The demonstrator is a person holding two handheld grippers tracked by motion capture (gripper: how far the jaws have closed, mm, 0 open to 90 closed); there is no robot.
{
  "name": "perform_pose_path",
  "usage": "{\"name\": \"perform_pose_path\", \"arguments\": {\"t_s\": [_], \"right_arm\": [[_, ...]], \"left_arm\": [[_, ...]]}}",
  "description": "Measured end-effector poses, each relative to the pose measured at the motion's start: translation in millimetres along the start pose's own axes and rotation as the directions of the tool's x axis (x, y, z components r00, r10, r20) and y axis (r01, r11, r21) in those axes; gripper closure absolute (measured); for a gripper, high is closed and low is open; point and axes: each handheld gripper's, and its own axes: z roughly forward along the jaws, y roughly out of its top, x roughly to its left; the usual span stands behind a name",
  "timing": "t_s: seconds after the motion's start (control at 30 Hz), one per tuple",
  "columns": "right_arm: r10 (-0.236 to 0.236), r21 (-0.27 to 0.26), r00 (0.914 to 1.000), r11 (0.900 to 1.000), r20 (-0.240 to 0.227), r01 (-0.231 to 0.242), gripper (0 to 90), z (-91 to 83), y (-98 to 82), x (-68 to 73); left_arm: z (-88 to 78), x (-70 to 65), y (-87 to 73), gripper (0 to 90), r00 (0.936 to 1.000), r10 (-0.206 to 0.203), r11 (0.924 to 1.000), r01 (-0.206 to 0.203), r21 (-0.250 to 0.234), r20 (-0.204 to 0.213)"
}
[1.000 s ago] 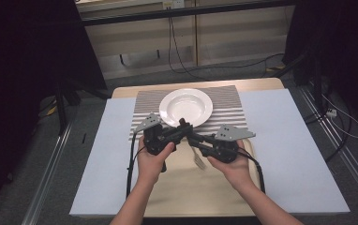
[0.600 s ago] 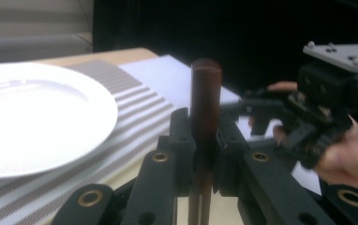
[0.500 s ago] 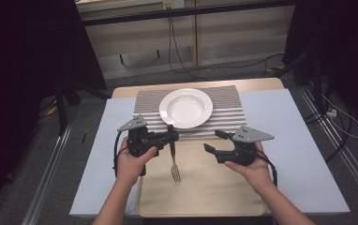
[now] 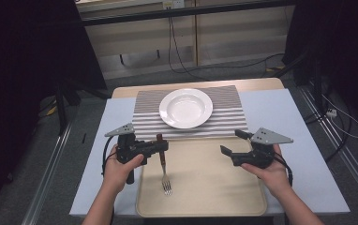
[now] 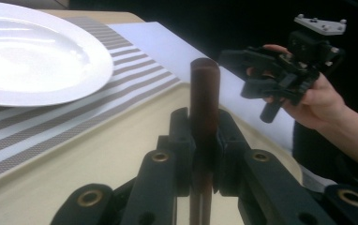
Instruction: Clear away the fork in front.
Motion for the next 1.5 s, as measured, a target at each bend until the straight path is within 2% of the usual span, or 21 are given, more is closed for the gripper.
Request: {"name": "perform_pose_path", "arguments": {"t_s": [0.1,0.2,0.3,0.43,0.63,0.7,0.87,1.03,1.13,1.27,1.43,1.47,1.5], "right_arm": [[-0.013,0.002,0.9999,1.000,0.004,0.013,16.8,-0.2,-0.5,1.2],[-0.023,0.005,0.9997,1.000,0.006,0.023,16.0,-0.4,0.1,1.9],[-0.017,0.004,0.9999,1.000,0.001,0.017,15.5,0.6,-0.9,0.3],[-0.013,0.013,0.9999,1.000,-0.004,0.013,15.1,1.9,-3.3,-0.6],[-0.016,0.021,0.9998,1.000,-0.012,0.017,14.3,1.6,-5.0,-0.4],[-0.019,0.025,0.9998,0.999,-0.012,0.019,14.2,1.1,-6.2,-1.1],[-0.018,0.030,0.9997,0.999,-0.015,0.018,14.2,-1.0,-7.2,-0.7],[-0.010,0.020,0.9999,1.000,-0.007,0.010,14.2,-3.7,-6.8,-1.5],[-0.007,0.018,1.0000,1.000,-0.006,0.007,14.2,-5.4,-7.1,-2.2],[0.005,0.016,0.9999,1.000,-0.011,-0.005,14.3,-5.1,-7.8,-2.8],[0.000,0.020,0.9999,1.000,-0.016,0.001,14.2,-4.7,-8.2,-2.0],[0.000,0.020,0.9999,1.000,-0.015,0.000,14.2,-4.7,-8.1,-1.8],[0.000,0.020,0.9999,1.000,-0.016,0.001,14.2,-4.6,-8.0,-1.7]], "left_arm": [[-0.8,8.5,-5.6,78.0,0.9988,0.023,0.9997,-0.023,-0.007,-0.042],[3.7,15.9,-11.7,74.3,0.9950,0.053,0.9975,-0.049,0.050,-0.085],[10.9,21.4,-19.4,71.8,0.9954,0.048,0.9964,-0.042,0.074,-0.083],[17.2,23.4,-25.2,69.0,0.9926,0.078,0.9920,-0.068,0.106,-0.093],[17.0,27.5,-36.3,65.9,0.9893,0.076,0.9901,-0.060,0.127,-0.125],[16.3,29.9,-40.3,63.7,0.9858,0.086,0.9865,-0.064,0.151,-0.145],[18.1,30.0,-45.4,62.3,0.9822,0.093,0.9855,-0.067,0.156,-0.163],[21.5,27.6,-49.3,60.4,0.9756,0.134,0.9743,-0.098,0.203,-0.173],[19.6,29.2,-51.8,58.5,0.9743,0.125,0.9746,-0.085,0.207,-0.188],[16.6,30.6,-53.5,56.5,0.9694,0.127,0.9738,-0.081,0.212,-0.210],[13.2,32.4,-55.1,56.5,0.9642,0.138,0.9714,-0.087,0.221,-0.227],[12.7,33.1,-55.3,56.5,0.9615,0.148,0.9690,-0.094,0.229,-0.232],[12.4,33.6,-55.7,56.7,0.9613,0.150,0.9682,-0.096,0.231,-0.231]]}}
